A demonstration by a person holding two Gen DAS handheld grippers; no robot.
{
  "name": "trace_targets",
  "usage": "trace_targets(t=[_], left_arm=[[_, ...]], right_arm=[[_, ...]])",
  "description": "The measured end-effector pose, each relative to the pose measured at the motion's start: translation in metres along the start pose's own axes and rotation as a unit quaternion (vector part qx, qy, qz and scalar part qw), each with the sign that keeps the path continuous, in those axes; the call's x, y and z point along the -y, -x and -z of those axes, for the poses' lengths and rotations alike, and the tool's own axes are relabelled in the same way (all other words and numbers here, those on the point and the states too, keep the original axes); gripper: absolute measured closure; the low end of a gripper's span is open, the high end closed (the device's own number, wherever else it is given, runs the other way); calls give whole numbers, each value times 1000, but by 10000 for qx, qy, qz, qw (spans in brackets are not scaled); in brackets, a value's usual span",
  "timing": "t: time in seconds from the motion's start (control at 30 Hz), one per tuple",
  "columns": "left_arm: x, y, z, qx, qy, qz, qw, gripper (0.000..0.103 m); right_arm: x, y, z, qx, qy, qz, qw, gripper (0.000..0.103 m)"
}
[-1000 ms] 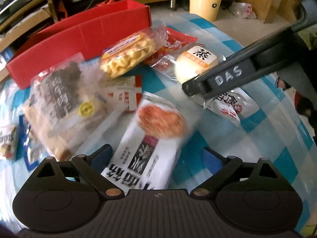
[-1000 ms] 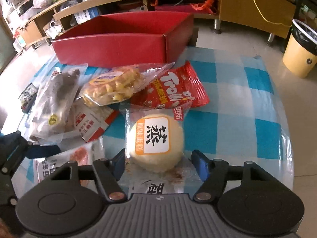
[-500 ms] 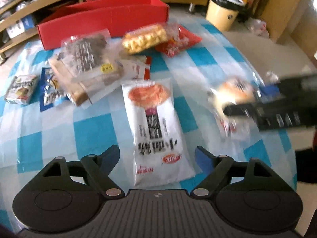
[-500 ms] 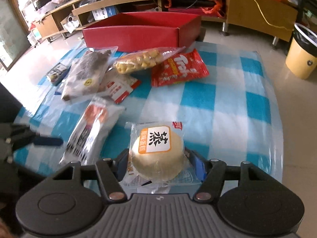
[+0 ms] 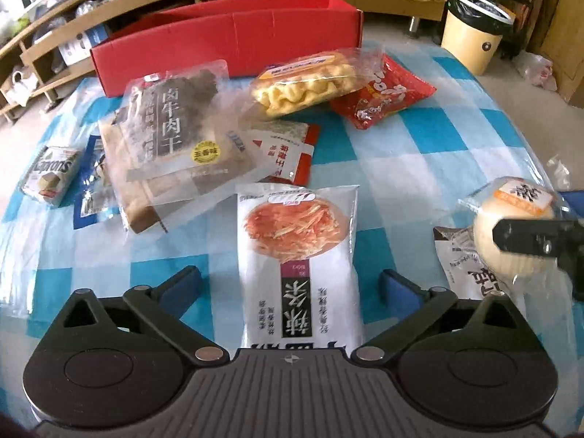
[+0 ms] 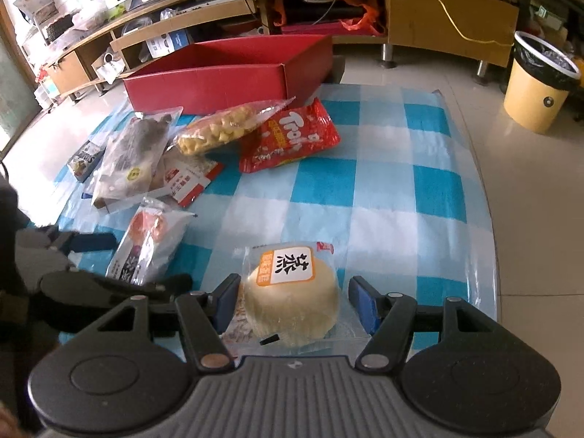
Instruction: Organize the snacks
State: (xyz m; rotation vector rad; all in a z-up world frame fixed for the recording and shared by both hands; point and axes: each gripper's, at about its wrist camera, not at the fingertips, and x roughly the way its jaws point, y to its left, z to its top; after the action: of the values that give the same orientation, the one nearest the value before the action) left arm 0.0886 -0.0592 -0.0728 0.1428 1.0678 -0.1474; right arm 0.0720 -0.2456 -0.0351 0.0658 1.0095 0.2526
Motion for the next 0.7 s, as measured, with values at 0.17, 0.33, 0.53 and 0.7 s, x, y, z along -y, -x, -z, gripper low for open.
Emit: trace_targets(t=[0.17, 0.33, 0.53, 0.7], left_arm=[[-1, -1, -3, -110, -8, 1, 9999, 0], [3, 5, 3, -266, 141, -99, 9995, 6], [-6, 24, 3, -459, 205, -36, 9987, 46], [-25, 34, 8, -290, 353, 165, 9988, 48]], right_arm=[[-3, 1, -3, 27, -1, -84, 10000, 41], [1, -6, 1, -85, -71, -133, 9999, 45], [10, 2, 7, -73, -248, -98, 9996, 49], [22, 15, 20, -23, -608, -35, 9981, 49]])
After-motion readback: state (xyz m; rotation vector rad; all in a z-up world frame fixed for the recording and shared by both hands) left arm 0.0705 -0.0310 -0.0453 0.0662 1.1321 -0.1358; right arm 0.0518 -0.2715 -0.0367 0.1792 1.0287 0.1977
